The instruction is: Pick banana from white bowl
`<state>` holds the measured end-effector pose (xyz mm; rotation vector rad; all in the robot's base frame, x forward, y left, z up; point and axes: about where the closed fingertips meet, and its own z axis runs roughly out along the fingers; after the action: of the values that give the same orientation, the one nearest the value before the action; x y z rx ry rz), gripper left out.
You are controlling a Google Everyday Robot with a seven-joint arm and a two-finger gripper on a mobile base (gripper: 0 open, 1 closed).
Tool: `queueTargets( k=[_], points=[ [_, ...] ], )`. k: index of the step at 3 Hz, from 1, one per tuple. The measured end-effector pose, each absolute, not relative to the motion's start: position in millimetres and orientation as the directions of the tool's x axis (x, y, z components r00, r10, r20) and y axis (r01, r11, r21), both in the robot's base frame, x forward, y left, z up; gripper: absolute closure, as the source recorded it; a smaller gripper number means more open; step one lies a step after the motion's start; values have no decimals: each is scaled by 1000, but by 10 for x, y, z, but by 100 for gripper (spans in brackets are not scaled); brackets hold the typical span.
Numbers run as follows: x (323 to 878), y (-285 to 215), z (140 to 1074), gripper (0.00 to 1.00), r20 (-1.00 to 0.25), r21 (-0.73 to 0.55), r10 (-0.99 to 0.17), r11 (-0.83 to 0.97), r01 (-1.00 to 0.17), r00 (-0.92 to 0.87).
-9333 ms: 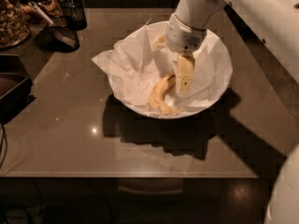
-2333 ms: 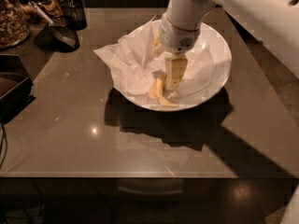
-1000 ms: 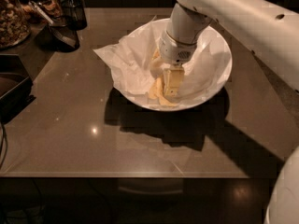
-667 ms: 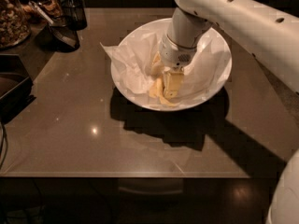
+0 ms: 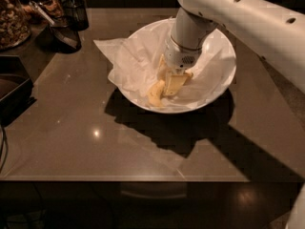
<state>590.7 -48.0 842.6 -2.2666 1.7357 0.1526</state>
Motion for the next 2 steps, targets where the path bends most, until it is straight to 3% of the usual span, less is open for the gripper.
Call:
queueTargets(
  k=[1, 2],
  points=[
    [5928, -528, 8715, 99, -190, -237, -953, -189, -953, 236],
    [5966, -615, 9042, 100, -142, -322, -968, -154, -934, 208]
  ],
)
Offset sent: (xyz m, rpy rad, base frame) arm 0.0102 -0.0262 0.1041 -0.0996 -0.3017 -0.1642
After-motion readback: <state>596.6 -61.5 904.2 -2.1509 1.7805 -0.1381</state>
